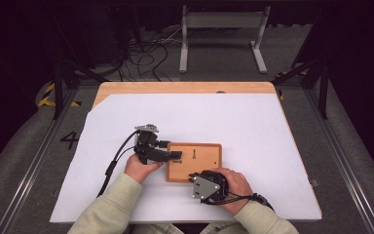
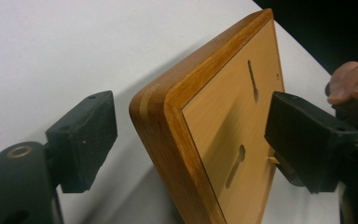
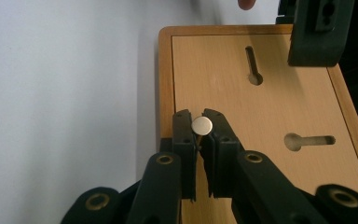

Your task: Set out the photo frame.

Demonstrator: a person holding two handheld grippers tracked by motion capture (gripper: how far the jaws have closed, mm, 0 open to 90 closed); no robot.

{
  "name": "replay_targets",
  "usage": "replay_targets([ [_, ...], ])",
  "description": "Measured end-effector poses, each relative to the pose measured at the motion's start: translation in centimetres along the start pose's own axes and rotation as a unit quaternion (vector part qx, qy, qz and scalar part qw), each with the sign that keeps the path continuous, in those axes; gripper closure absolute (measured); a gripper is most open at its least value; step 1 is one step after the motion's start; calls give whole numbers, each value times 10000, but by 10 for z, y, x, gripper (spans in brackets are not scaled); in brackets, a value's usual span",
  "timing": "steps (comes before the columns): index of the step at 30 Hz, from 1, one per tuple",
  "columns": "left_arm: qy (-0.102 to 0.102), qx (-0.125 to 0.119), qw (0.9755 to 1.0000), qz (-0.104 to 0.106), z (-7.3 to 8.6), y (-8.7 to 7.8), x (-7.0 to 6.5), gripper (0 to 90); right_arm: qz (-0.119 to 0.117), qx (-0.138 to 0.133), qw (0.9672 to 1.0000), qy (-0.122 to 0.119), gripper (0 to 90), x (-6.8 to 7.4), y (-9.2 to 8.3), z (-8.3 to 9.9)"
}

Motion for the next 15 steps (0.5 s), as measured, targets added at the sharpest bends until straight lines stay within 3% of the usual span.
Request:
replay_targets([
  [3,118,15,9999,-94,0,1,-2,245,6,2,10000,0,843,0,0,0],
  [4,179,0,9997,-141,0,2,-4,309,-11,-34,9999,139,842,2,0,-1],
  [7,192,2,9995,-251,0,1,-4,349,-6,-31,9999,137,842,2,0,-1],
  [15,216,16,9996,-161,-1,-2,-2,404,-4,-11,10000,91,841,2,0,-2],
])
Point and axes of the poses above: each handheld gripper's, and its own axes: y roughly forward along the jaws, z roughly out of its underside, x roughly to its left, the point moved 5 cm from there along y, roughly forward along the jaws, and after that the axes turned 13 degrees about -y, right-handed, at the moved point
